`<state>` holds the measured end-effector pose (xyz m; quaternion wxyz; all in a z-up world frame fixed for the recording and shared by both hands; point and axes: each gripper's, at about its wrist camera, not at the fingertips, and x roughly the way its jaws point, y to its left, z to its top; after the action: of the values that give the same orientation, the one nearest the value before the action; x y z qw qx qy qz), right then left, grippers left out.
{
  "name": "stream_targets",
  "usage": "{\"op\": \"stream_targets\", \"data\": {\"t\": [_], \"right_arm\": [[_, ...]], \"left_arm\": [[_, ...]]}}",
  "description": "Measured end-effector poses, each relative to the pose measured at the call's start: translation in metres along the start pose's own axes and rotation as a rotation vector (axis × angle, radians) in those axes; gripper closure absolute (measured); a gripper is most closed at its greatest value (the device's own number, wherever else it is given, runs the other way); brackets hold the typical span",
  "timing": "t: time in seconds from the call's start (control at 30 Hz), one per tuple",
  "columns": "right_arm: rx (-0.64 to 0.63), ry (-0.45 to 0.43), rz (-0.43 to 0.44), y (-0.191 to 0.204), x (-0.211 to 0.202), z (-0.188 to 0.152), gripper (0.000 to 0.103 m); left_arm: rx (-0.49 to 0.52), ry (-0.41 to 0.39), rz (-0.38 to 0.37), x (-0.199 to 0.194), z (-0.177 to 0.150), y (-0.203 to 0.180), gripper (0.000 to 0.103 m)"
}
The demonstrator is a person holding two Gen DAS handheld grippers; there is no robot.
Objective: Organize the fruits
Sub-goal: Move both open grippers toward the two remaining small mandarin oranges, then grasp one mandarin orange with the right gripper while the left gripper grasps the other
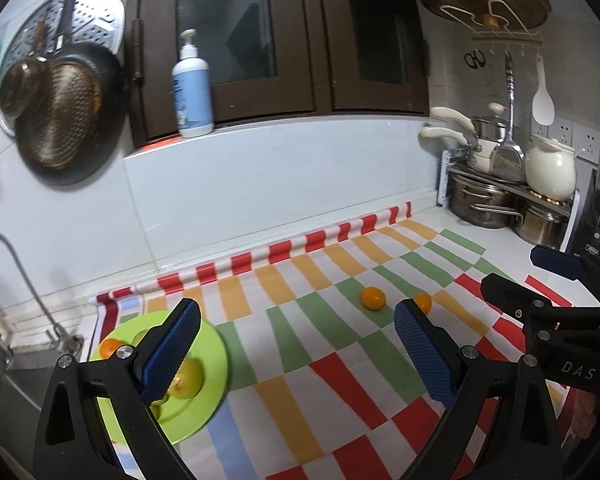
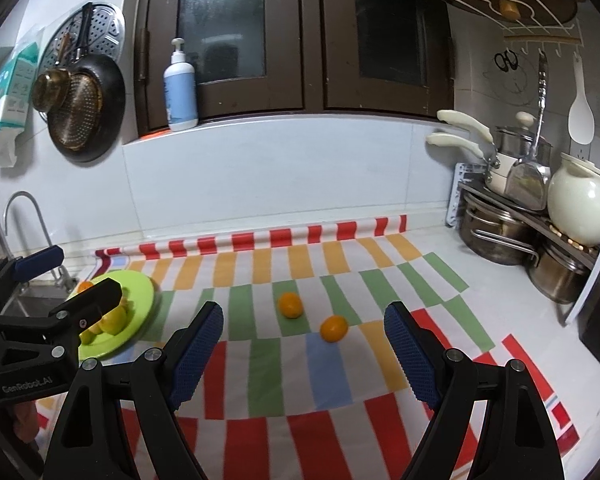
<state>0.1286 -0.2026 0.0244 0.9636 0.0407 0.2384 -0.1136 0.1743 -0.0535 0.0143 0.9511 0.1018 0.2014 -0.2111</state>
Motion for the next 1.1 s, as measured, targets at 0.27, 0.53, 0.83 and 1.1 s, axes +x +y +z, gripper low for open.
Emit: {"op": "stream_targets", "data": {"t": [0.27, 0.53, 0.83, 1.1], "right_arm": [[0.005, 0.017, -0.022, -0.016, 0.017, 0.003, 0.02], [0.014, 0.052, -0.034, -0.025, 0.043, 0.0, 0.02], [0.047, 0.132, -0.022, -0.033, 0.086, -0.009, 0.03], [0.066, 0.207, -0.006, -0.04, 0.123, -0.022, 0.04]], "left_arm": [[0.054, -0.003, -0.064, 0.026, 0.007, -0.013, 0.004], [0.099, 0.034, -0.13, 0.063, 0.008, -0.019, 0.009], [0.146, 0.107, -0.207, 0.118, 0.001, -0.028, 0.017], [0.177, 0.176, -0.281, 0.161, -0.007, -0.038, 0.021]]}}
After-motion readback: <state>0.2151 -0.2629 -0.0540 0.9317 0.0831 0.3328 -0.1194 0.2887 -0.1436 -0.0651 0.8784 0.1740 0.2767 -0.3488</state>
